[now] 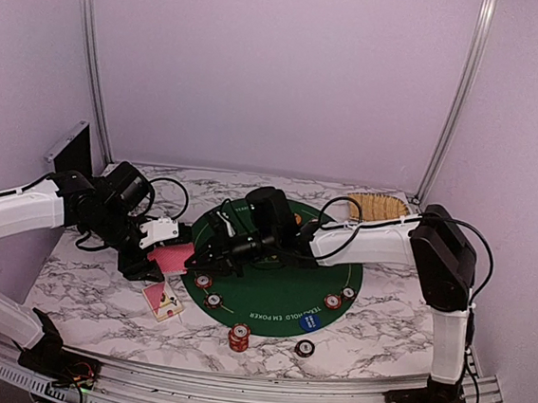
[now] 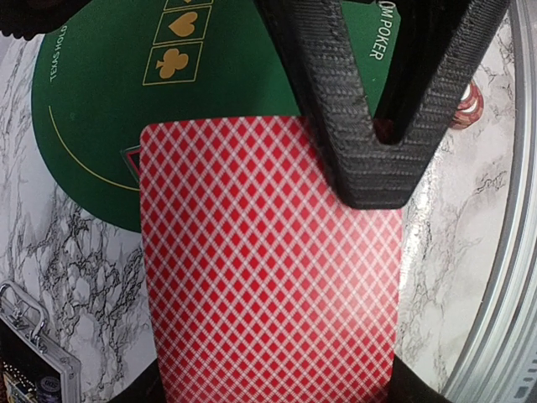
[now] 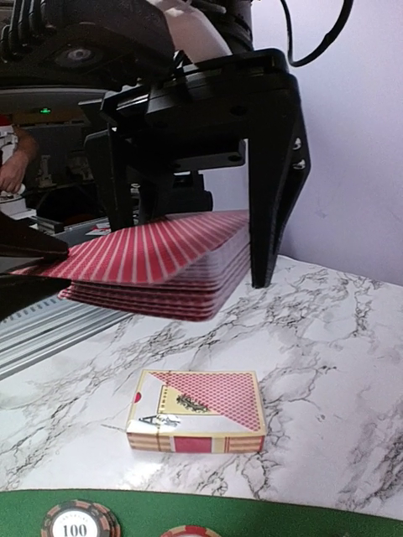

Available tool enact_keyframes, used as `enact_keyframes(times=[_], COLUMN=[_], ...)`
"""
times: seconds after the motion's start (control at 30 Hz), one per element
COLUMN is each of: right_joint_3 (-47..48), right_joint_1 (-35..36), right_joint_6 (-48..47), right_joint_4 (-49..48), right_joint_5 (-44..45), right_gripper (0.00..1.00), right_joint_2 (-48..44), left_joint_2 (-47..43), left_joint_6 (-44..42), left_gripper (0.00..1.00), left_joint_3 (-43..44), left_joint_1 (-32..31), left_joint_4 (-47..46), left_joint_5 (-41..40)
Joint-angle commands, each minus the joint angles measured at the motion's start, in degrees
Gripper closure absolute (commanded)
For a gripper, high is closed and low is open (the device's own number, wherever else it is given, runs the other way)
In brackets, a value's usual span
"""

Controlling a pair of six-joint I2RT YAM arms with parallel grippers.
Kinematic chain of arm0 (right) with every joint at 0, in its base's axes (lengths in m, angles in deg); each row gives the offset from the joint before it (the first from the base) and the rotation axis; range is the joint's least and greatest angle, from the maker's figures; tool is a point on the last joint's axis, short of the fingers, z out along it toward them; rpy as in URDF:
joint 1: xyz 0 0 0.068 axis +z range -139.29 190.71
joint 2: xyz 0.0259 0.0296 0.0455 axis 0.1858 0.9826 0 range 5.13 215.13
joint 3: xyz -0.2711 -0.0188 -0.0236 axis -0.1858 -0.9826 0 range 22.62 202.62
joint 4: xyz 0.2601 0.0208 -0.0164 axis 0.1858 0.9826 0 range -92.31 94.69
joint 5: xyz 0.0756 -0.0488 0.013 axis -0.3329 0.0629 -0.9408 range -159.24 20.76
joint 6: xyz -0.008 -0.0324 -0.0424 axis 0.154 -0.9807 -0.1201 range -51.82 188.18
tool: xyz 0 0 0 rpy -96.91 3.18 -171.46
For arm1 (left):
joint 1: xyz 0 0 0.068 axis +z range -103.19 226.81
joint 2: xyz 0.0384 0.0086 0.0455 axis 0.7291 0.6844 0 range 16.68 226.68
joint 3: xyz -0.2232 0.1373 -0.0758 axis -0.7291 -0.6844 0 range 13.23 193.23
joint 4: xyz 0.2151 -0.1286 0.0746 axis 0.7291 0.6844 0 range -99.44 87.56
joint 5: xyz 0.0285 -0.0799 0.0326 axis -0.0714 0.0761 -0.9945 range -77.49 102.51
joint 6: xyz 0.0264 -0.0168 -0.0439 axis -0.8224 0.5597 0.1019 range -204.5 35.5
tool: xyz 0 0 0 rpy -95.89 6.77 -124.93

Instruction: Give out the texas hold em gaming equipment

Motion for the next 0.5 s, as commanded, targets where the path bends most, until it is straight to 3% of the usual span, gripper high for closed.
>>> enact_keyframes(times=[0.0,0.1,0.47], right_joint_3=[0.42,-1.43,-4.29], right_joint_1=[-0.51,-1.62,-5.16], right_joint_6=[0.26,-0.19,-3.43], right_joint_4=[-2.07,-1.87,2.18], right_joint_5=[-0.68,-0.3,-0.23], right_gripper=[0.96,1.0,1.0], right_joint_2=[-1.41,-3.16,-6.38], left_joint_2=[-0.56,-0.37,-0.37], left_joint_6=[0.13,0.19,0.27], left_gripper=[1.0,1.0,1.0], left_joint_3=[0.05,0.04,-0.11], left_joint_1=[0.15,0.15,0.15], left_joint_4=[0.84,0.96,1.48], left_joint_5=[-0.32,-0.33,-1.11])
